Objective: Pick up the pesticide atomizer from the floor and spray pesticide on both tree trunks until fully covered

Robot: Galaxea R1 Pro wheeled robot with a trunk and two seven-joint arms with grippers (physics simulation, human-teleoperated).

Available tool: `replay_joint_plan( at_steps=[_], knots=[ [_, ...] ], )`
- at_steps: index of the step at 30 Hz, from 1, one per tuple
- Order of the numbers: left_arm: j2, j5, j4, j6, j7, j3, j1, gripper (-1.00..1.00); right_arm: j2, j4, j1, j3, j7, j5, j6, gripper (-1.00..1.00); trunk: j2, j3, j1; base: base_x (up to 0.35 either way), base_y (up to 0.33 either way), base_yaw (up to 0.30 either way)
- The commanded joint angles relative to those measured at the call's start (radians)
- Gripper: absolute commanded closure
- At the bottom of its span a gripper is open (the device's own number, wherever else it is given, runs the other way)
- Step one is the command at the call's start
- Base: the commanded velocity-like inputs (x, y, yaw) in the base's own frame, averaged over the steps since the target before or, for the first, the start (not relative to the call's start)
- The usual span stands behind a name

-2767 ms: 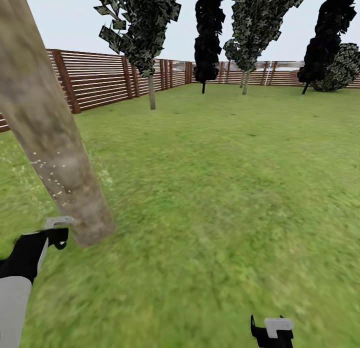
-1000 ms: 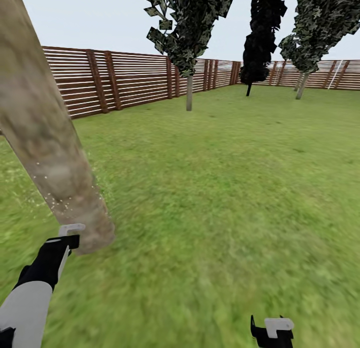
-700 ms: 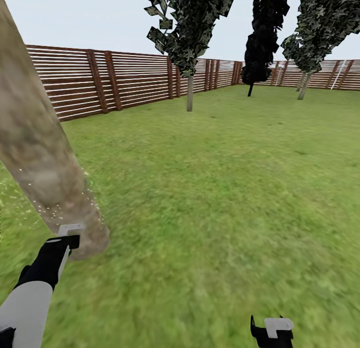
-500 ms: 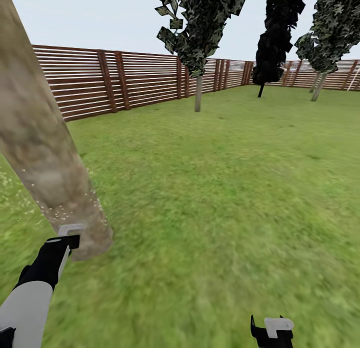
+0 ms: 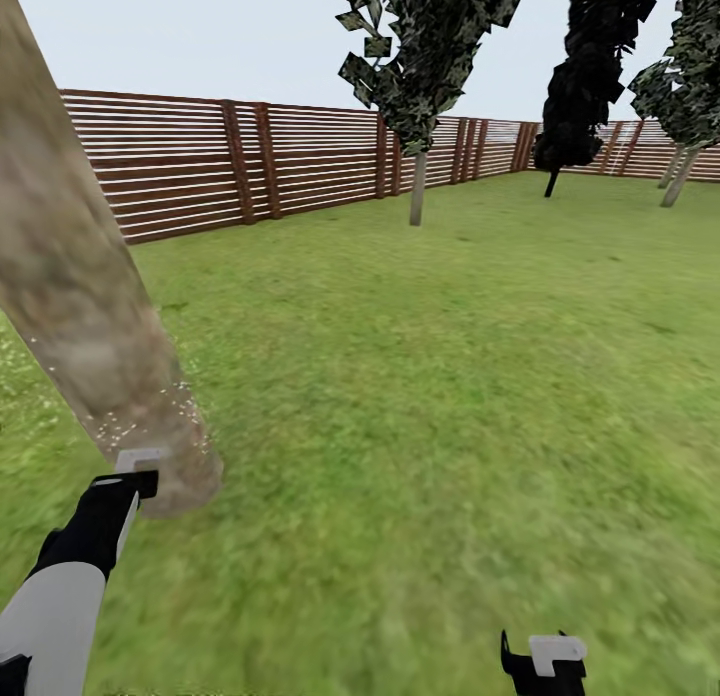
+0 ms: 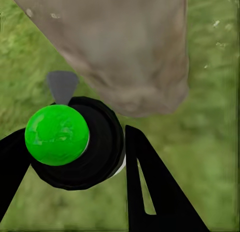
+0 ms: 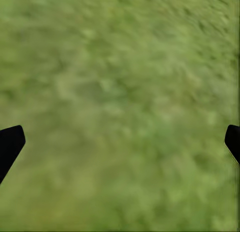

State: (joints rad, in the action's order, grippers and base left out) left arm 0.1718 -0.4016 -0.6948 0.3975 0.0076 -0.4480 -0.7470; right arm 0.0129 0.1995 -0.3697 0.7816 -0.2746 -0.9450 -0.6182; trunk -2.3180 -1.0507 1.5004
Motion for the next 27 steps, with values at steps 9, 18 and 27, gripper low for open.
replay_joint_plan(
  at_steps=[9,18,27],
  knots=[
    [0.001,-0.006,0.003,0.000,0.001,-0.001,0.003,1.00,0.000,0.001,0.000,-0.001,0.000,0.000,0.000,-1.00,0.000,0.000,0.000,0.032,-0.256,0.262],
    [0.006,0.004,-0.078,-0.068,-0.204,-0.004,0.034,1.00,-0.002,0.003,0.000,0.002,-0.001,0.001,0.000,-1.00,0.000,0.000,0.000,0.003,-0.008,0.277],
    [0.001,0.003,-0.265,0.204,-0.275,0.131,-0.081,1.00,-0.002,0.005,0.000,0.002,-0.001,0.001,0.000,-1.00,0.000,0.000,0.000,0.000,0.000,0.072]
  ],
)
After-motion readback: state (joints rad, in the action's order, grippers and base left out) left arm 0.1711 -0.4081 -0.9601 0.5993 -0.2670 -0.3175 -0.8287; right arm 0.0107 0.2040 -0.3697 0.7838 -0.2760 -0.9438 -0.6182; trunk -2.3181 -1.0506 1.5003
